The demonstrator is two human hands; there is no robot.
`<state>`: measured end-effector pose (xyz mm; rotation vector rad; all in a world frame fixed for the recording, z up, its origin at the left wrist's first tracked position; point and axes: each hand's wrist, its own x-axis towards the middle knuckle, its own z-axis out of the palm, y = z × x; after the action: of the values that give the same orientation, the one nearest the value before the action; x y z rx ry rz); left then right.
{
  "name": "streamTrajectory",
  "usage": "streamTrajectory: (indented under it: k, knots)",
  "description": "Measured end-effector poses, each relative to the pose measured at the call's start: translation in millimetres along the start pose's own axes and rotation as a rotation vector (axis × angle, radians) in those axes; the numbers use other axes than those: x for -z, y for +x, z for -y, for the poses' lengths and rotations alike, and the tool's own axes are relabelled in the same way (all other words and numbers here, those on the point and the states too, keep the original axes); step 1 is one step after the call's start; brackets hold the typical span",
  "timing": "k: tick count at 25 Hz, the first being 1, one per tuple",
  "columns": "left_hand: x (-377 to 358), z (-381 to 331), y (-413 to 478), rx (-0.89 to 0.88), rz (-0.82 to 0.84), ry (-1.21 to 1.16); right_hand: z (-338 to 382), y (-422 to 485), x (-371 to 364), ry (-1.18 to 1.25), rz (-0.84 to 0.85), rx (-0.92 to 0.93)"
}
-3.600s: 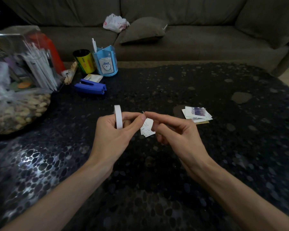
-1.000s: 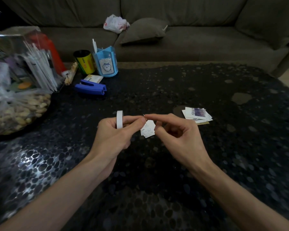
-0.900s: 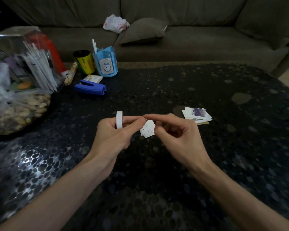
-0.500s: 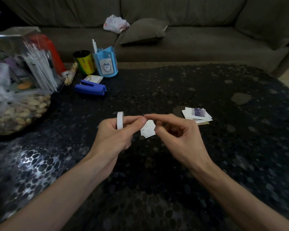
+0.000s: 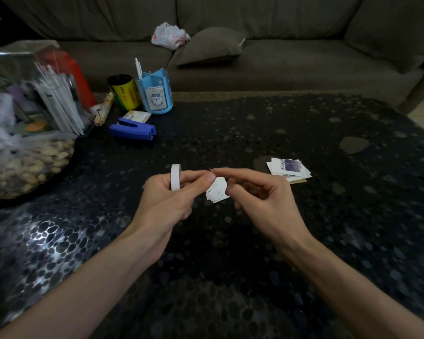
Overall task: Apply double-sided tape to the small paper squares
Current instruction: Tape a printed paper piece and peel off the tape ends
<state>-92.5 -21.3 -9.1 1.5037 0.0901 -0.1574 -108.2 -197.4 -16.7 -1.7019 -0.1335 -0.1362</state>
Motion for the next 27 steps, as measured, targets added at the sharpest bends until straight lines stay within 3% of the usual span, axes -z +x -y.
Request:
streamTrajectory:
  k: [15,27]
  knots:
    - [-4.7,-5.0,-4.6,-0.076,-0.016,0.076,6.8,-1.2,1.7,0.212,0.066,-0.206]
    - [-6.5,-8.8,-7.4,-0.052,-0.04,0.065,6.6,-0.2,0.7,0.214,0.059,-0.22]
